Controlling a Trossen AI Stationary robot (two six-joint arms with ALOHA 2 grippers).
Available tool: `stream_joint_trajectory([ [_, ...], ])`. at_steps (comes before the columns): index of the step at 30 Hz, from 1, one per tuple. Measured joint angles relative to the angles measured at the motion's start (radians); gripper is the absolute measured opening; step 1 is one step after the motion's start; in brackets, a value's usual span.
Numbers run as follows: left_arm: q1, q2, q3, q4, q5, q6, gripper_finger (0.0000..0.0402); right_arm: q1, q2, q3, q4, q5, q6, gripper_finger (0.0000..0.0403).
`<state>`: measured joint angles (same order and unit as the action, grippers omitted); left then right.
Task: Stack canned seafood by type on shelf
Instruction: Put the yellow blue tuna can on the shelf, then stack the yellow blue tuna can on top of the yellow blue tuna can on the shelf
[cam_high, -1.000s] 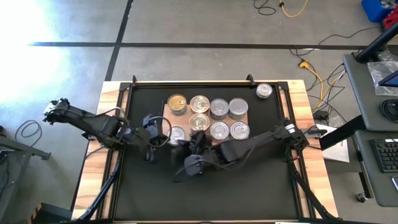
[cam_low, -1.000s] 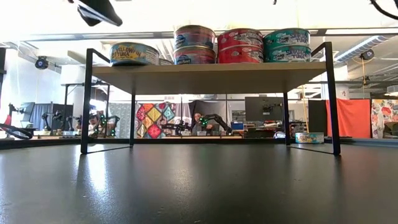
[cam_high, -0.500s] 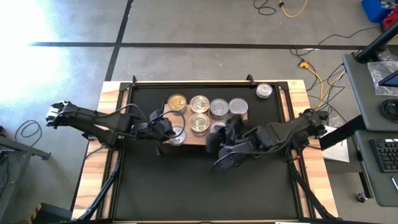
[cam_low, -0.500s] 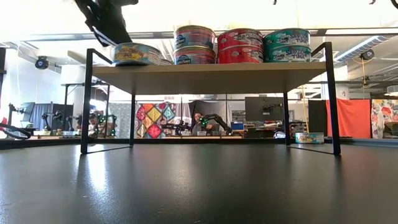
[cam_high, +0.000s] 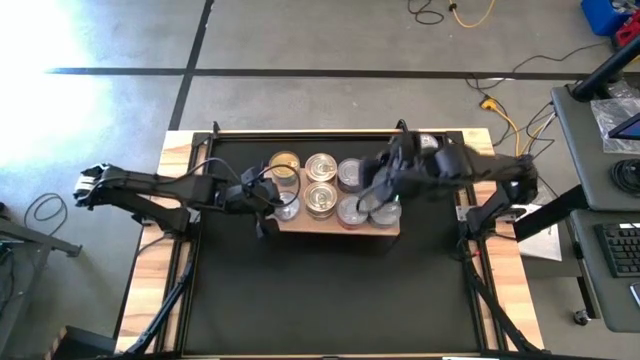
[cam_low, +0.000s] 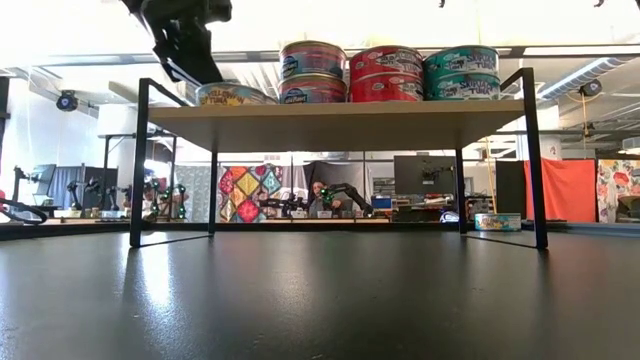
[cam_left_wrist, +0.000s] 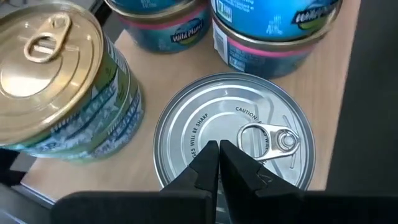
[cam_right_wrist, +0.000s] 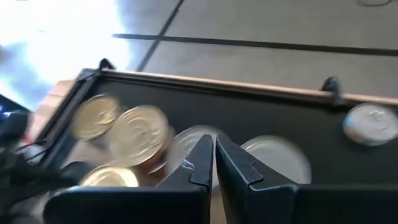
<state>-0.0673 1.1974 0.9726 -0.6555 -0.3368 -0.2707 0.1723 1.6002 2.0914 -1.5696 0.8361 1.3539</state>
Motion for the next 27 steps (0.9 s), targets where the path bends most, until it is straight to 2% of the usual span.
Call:
stream_joint_trajectory([
  [6,-0.013,-0.063,0.003,-0.028,0.022,0.001,0.0000,-0.160,-0.139,-0.142,0.000,-0.059,-0.113,0.0012],
  [11,-0.011,-0.120,0.062,-0.025,-0.030,0.031,0.0000,-0.324,-0.302,-0.372,0.068,-0.059,-0.117,0.0012],
  [15,-0.011,-0.136,0.112,-0.025,-0.129,0.073,0.0000,-0.465,-0.437,-0.613,0.270,-0.102,-0.159,0.0012],
  [19,-0.009,-0.130,0.153,-0.023,-0.196,0.114,0.0000,-0.640,-0.531,-0.869,0.535,-0.225,-0.192,0.0012],
  [22,-0.009,-0.117,0.181,-0.020,-0.205,0.141,0.0000,-0.776,-0.559,-1.053,0.760,-0.325,-0.192,0.0012],
  [27,-0.008,-0.095,0.217,-0.021,-0.205,0.147,0.0000,-0.958,-0.535,-1.289,1.063,-0.441,-0.038,0.0012],
])
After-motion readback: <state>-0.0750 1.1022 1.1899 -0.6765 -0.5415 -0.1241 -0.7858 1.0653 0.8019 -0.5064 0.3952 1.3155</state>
